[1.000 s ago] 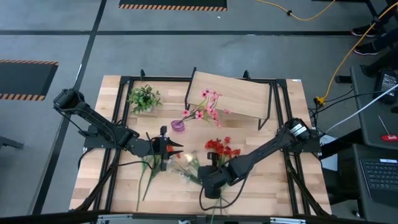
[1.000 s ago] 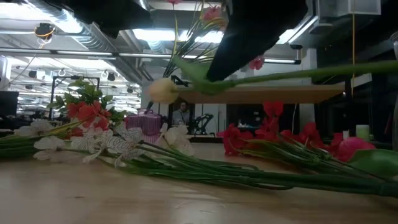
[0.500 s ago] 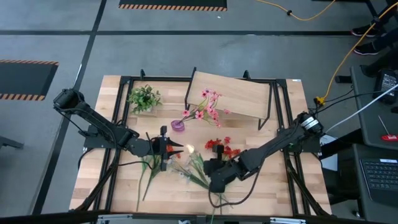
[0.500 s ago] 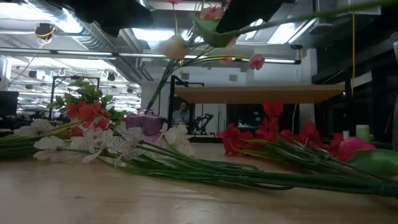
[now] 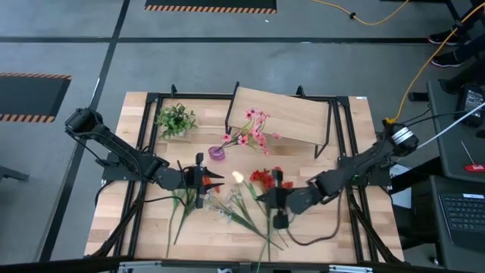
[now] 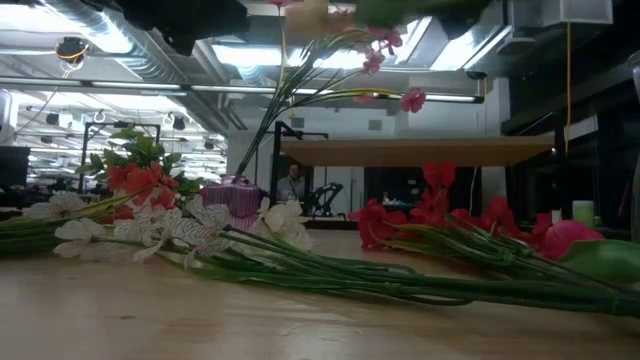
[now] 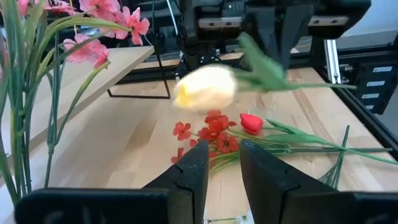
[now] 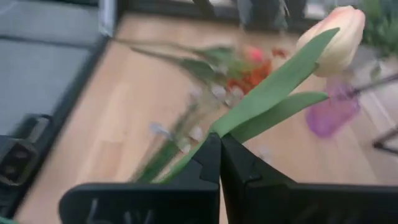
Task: Pick and place flowers into a vace then onto a shelf
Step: Put the yellow flower into the purple vase
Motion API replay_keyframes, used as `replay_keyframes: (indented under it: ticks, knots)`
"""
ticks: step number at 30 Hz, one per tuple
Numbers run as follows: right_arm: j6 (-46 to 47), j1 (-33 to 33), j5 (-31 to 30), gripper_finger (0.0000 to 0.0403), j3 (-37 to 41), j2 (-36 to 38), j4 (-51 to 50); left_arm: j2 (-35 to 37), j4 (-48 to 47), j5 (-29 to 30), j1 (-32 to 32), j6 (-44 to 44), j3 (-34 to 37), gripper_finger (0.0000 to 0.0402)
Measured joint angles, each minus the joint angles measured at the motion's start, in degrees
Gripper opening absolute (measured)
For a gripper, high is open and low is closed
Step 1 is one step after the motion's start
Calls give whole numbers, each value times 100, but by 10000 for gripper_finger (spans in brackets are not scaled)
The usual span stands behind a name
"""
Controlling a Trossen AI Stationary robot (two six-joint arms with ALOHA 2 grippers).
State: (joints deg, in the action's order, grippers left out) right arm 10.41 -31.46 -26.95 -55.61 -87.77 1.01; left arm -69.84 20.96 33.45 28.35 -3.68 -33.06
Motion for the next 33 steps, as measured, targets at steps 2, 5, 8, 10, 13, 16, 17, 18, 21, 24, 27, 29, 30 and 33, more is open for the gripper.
replay_keyframes:
  ticks: [2, 5, 8, 10, 13, 16, 17, 18, 21, 24, 27, 29, 30, 33]
  knots:
    - [-160, -104, 4, 0, 387, 187, 588, 0, 117, 0, 1, 0, 0, 86]
    - [-694, -226, 6, 0, 813, 357, 1443, 0, 220, -2, -1, 0, 0, 86]
    - [-1266, -303, 3, 0, 984, 459, 2027, -4, 266, -37, 0, 0, 0, 86]
    - [-1609, -344, 5, 0, 1020, 479, 2272, -38, 374, -158, -1, -1, 0, 86]
    - [-2136, -370, 7, 0, 1020, 474, 2731, -122, 629, -371, -17, -4, 0, 86]
    - [-2608, -368, 5, 0, 1018, 474, 3207, -315, 1178, -442, -34, -4, 0, 86]
    - [-2730, -366, 6, 0, 1018, 474, 3315, -410, 1411, -527, -43, 3, 0, 86]
    - [-2819, -353, 6, 0, 1018, 474, 3420, -517, 1605, -599, -43, 76, 0, 86]
    - [-3027, -330, 156, 0, 1018, 474, 3534, -914, 2420, -771, -41, 498, 2, 86]
    - [-3079, -274, 559, 0, 1018, 472, 3625, -1332, 3383, -768, -45, 795, 0, 88]
    - [-3252, -232, 675, 0, 1018, 472, 3706, -1723, 4021, -891, -56, 763, -68, 102]
    - [-3323, -186, 691, 0, 1018, 472, 3728, -1954, 4105, -1033, -69, 704, -259, 118]
    - [-3330, -158, 734, 0, 1018, 472, 3751, -2078, 4094, -1082, -69, 644, -390, 127]
    - [-3335, -76, 855, 0, 1018, 472, 3771, -2491, 4067, -1064, -69, 644, -857, 156]
